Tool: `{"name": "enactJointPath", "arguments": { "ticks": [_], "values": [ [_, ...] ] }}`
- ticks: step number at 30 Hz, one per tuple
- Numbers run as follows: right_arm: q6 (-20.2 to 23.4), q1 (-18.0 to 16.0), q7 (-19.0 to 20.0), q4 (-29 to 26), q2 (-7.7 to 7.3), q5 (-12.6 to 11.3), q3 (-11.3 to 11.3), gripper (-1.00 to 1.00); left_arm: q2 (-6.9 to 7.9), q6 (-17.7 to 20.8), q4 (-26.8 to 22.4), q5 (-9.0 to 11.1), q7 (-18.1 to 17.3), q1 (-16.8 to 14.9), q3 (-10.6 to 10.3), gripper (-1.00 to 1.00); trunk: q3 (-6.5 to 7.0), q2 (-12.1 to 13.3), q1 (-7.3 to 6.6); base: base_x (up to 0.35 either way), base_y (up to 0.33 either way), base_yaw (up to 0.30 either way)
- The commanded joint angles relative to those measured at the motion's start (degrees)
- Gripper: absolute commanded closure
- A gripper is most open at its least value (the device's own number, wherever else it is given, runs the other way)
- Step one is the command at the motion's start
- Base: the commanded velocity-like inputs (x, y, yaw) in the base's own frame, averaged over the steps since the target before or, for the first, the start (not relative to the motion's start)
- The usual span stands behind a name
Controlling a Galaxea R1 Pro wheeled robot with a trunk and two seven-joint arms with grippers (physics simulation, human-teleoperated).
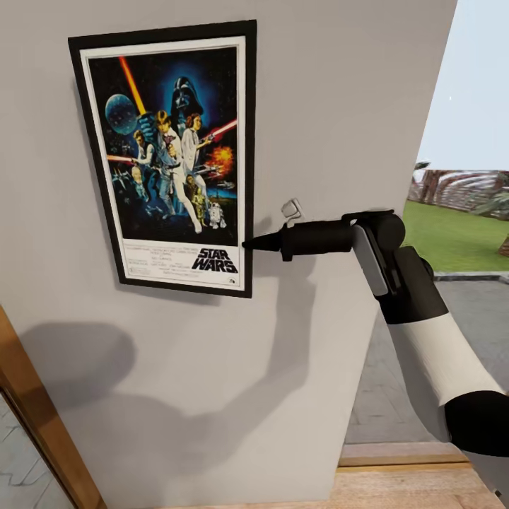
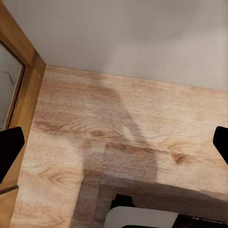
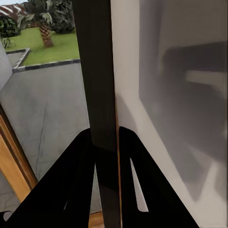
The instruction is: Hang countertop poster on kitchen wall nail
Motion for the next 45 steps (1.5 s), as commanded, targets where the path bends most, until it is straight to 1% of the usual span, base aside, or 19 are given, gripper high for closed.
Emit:
{"name": "enactJointPath", "arguments": {
  "ticks": [1, 7, 11, 14, 37, 45],
  "values": [
    [0.2, 0.4, 0.2, 0.0, -0.08, -0.2, 0.1, 1.0, -0.03, -0.1, 0.0, 0.0, -0.4, 0.0, 0.2, -1.0, -0.01, 0.0, 0.02, 0.0, 0.0, 0.0],
    [-0.2, 1.2, 0.3, -0.1, -0.12, -0.2, 0.1, 1.0, -0.03, -0.1, 0.0, 0.0, -0.3, 0.0, 0.2, -1.0, -0.01, 0.0, 0.02, 0.0, 0.0, 0.0],
    [-2.4, 2.2, 1.6, -0.1, -0.18, -0.2, 0.0, 1.0, -0.03, -0.1, 0.0, 0.0, -0.3, 0.0, 0.2, -1.0, -0.01, 0.0, 0.02, 0.0, 0.0, 0.0],
    [-3.1, 2.7, 2.6, -0.1, -0.2, -0.2, 0.0, 1.0, -0.03, -0.1, 0.0, 0.0, -0.3, 0.0, 0.2, -1.0, -0.01, 0.0, 0.02, 0.0, 0.0, 0.0],
    [-3.6, 4.9, 3.1, -0.1, -0.85, -0.2, 0.0, 1.0, -0.03, -0.1, 0.0, 0.0, -0.3, 0.0, 0.2, -1.0, -0.01, 0.0, 0.02, 0.0, 0.0, 0.0],
    [-3.6, 5.1, 3.1, -0.1, -0.9, -0.2, 0.0, 1.0, -0.02, -0.1, 0.0, 0.0, -0.3, 0.0, 0.2, -1.0, -0.01, 0.0, 0.02, 0.0, 0.0, 0.0]
  ]
}}
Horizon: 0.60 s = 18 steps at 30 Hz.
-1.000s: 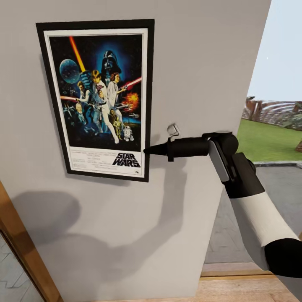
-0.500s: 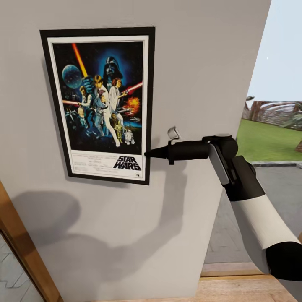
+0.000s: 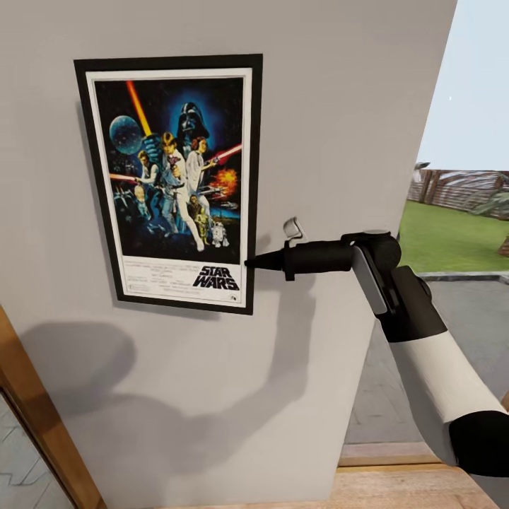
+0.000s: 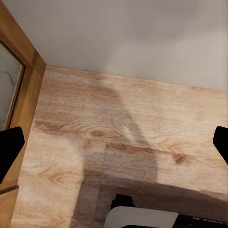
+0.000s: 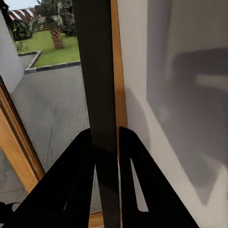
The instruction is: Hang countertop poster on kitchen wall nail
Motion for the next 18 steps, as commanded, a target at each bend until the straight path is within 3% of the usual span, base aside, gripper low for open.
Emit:
{"name": "enactJointPath", "arguments": {
  "ticks": [1, 18],
  "values": [
    [0.4, 0.0, 0.1, 0.0, -0.04, -0.3, 0.1, 1.0, -0.03, -0.1, 0.0, 0.0, -0.4, 0.0, 0.2, -1.0, -0.01, 0.0, 0.02, 0.0, 0.0, 0.0],
    [0.4, 0.0, 0.1, 0.0, -0.04, -0.3, 0.0, 1.0, -0.03, -0.1, 0.0, 0.0, -0.4, 0.0, 0.2, -1.0, -0.01, 0.0, 0.02, 0.0, 0.038, 0.0]
  ]
}}
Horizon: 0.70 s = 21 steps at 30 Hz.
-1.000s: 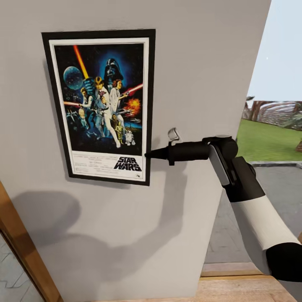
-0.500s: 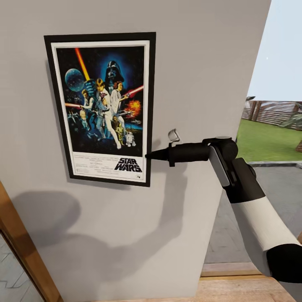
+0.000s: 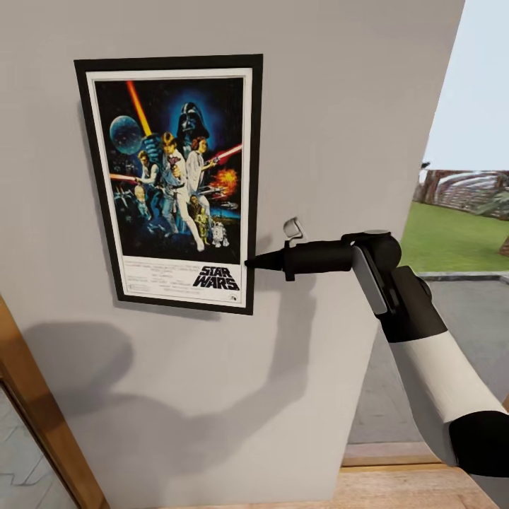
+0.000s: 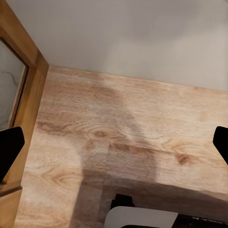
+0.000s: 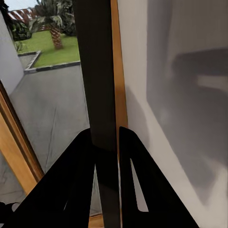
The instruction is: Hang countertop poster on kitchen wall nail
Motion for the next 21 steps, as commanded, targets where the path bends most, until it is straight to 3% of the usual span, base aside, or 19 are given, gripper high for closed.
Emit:
{"name": "enactJointPath", "arguments": {
  "ticks": [1, 9, 21],
  "values": [
    [0.4, 0.0, 0.1, 0.0, -0.04, -0.3, 0.1, 1.0, -0.03, -0.1, 0.0, 0.0, -0.4, 0.0, 0.2, -1.0, -0.01, 0.0, 0.02, 0.0, 0.036, 0.0],
    [0.4, 0.0, 0.2, 0.0, -0.04, -0.3, 0.1, 1.0, -0.03, -0.1, 0.0, 0.0, -0.4, 0.0, 0.2, -1.0, -0.01, 0.0, 0.02, 0.0, 0.116, 0.0],
    [0.4, 0.0, 0.2, 0.0, -0.04, -0.3, 0.1, 1.0, -0.03, -0.1, -0.1, 0.0, -0.4, 0.0, 0.2, -1.0, -0.01, 0.0, 0.02, 0.0, 0.017, 0.0]
  ]
}}
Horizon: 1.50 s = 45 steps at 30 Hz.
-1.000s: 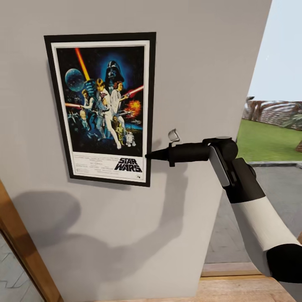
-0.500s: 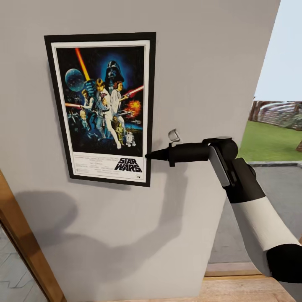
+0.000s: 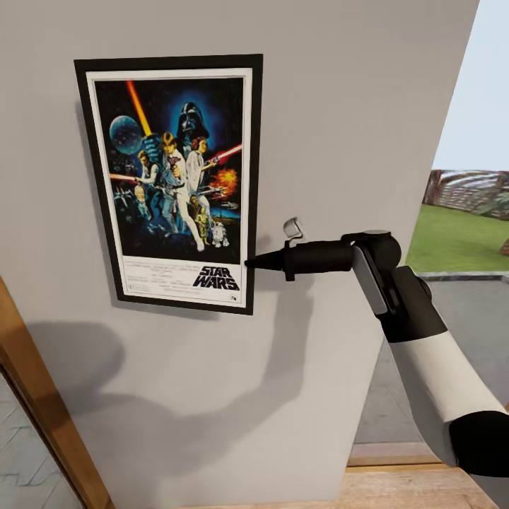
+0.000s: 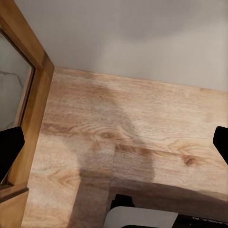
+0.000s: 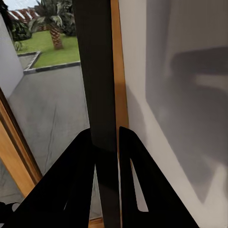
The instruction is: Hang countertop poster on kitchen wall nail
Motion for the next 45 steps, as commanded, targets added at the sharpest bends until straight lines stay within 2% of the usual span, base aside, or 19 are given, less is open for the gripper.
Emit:
{"name": "enactJointPath", "arguments": {
  "ticks": [1, 45],
  "values": [
    [0.4, 0.0, 0.1, 0.0, -0.04, -0.3, 0.1, 1.0, -0.03, -0.1, 0.0, 0.0, -0.4, 0.0, 0.2, -1.0, -0.01, 0.0, 0.02, 0.0, 0.0, 0.0],
    [0.4, 0.0, 0.1, 0.0, -0.04, -0.3, 0.1, 1.0, 0.15, -0.1, 0.0, 0.0, -0.3, 0.0, 0.2, -1.0, -0.01, 0.0, 0.02, 0.025, 0.0, 0.0]
  ]
}}
